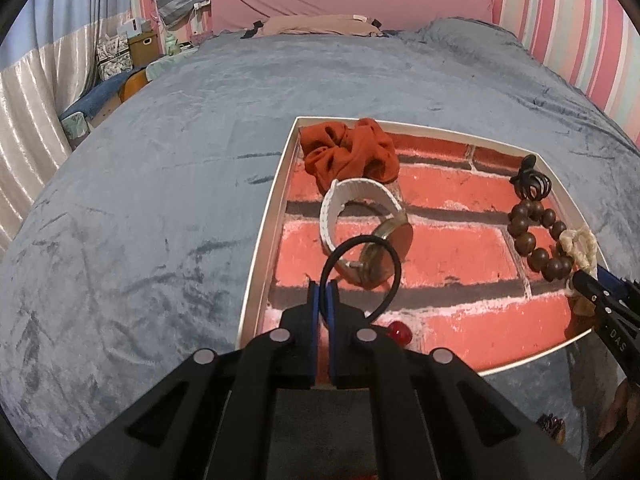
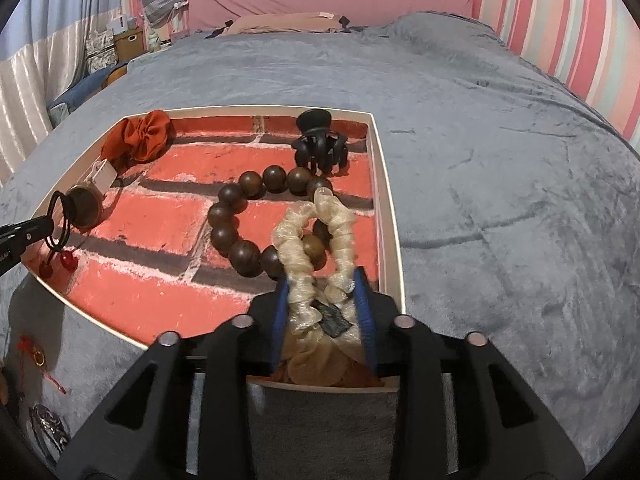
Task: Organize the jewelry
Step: 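Carry the hair tie and cream scrunchie with both tools over the tray, then open both tools to drop the hair tie and cream scrunchie into the tray, then move both tools back toward the remaining items on the blanket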
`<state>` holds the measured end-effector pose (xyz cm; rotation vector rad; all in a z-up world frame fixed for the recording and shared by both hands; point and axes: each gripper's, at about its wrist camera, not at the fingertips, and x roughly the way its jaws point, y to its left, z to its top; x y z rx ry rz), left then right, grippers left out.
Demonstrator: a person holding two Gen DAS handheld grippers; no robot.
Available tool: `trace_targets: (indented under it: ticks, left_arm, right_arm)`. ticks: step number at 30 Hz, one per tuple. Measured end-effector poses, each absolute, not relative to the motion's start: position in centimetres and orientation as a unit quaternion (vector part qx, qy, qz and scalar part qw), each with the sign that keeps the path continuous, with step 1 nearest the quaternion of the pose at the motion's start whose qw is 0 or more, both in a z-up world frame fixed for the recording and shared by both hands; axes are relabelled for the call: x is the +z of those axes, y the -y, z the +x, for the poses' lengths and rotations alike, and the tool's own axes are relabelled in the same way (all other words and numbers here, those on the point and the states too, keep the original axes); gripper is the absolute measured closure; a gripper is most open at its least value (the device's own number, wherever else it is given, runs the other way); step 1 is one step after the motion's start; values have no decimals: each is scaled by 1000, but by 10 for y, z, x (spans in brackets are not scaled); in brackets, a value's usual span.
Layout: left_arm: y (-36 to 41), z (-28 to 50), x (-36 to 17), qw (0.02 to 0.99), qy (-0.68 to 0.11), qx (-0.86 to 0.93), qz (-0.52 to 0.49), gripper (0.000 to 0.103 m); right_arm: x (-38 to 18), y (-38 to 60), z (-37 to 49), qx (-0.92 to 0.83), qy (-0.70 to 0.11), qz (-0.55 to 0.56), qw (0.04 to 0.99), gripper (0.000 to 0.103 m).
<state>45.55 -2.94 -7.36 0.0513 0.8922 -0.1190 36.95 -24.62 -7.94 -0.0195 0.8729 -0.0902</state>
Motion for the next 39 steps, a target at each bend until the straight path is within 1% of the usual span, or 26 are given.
trace_targets:
  ticks: [1,2,3,4,5,8,10,11,12,13,14,15,16,17,21,24,27,39]
  left_arm:
    - [29,455,-73,899,-433,-57,25,98]
    - [28,454,-72,898,-434,-61,21,98]
    - [27,452,-70,899,-434,-64,18,98]
    - [26,450,-68,899,-432,-65,16,98]
    - [25,448,-65,900,-430,-66,15,98]
    - [22,441,-53,904,-421,-71,10,98]
    - [19,435,-44,907,-415,-75,6,98]
    - [17,432,-38,908,-411,-76,6,98]
    - [14,429,-34,910,-408,-77,6,96]
    - [10,425,-29,911,-404,-79,4,91]
    - [7,422,-25,913,-401,-77,4,66]
    - [5,419,-21,916,-395,-72,3,37]
    - [0,411,-15,924,-378,-64,4,32]
    - [-3,405,-12,928,-367,-63,6,32]
    - [-16,391,-8,927,-370,-63,7,31]
    - [-27,382,-7,927,-370,-56,7,25]
    - [-44,373,-8,927,-371,-49,-4,22]
    - [-74,335,-30,919,-393,-38,-10,22]
  right_arm:
    - [-78,245,368,-39,-421,-8,906,59]
    - [-76,244,367,-35,-420,-6,907,57]
    - [-75,244,366,-34,-419,-6,907,49]
    - [-72,243,365,-35,-415,-8,909,38]
    - [-68,243,362,-35,-407,-9,913,34]
    - [-57,245,357,-32,-396,-4,918,28]
    - [-49,248,353,-33,-387,5,921,20]
    - [-46,249,350,-33,-383,7,923,18]
    - [-43,250,348,-34,-381,8,924,16]
    - [-40,250,345,-35,-378,7,925,15]
    - [-37,250,341,-36,-374,6,927,15]
    - [-35,250,338,-37,-372,5,927,15]
    - [-33,250,336,-38,-371,5,928,14]
    - [-31,250,332,-37,-369,6,929,14]
    - [-27,245,321,-38,-366,2,930,14]
    - [-24,239,312,-37,-364,-1,931,14]
    - [-22,233,303,-35,-363,-3,931,14]
    - [-29,209,268,-26,-374,0,927,14]
